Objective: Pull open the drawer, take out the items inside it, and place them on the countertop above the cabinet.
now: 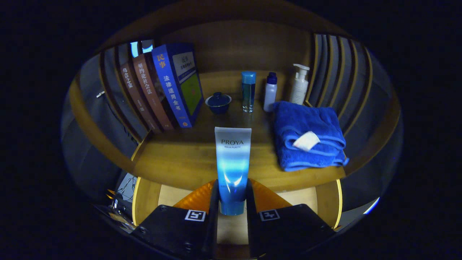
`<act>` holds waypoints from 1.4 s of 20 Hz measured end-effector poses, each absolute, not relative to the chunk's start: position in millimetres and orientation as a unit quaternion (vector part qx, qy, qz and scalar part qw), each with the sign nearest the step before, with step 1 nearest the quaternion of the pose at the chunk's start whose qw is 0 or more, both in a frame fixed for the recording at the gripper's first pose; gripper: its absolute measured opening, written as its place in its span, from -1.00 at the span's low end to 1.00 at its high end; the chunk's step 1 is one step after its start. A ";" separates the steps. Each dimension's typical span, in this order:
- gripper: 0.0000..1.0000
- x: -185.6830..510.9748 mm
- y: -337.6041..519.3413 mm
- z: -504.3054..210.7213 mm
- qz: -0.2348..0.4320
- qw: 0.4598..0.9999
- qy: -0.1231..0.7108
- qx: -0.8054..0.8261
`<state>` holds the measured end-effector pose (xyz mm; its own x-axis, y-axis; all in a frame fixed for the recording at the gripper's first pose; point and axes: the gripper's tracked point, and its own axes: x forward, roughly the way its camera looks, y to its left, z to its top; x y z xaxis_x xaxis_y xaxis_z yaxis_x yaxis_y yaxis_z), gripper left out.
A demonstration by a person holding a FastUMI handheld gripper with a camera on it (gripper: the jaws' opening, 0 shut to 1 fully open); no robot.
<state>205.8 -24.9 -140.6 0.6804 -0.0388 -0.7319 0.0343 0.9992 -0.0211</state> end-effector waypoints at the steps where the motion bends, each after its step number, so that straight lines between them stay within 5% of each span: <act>1: -0.22 219.9 -27.9 -142.5 -0.027 0.916 0.401 -0.007; 14: 0.03 251.5 -35.2 -179.5 -0.041 0.902 0.430 0.018; 18: 1.00 244.2 -35.2 -165.8 -0.039 0.912 0.408 0.014; 28: 1.00 146.3 -10.8 -55.4 0.005 0.983 0.181 0.005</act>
<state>146.3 -10.8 -55.4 0.9345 0.0114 -0.3558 -0.0080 0.9999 0.0112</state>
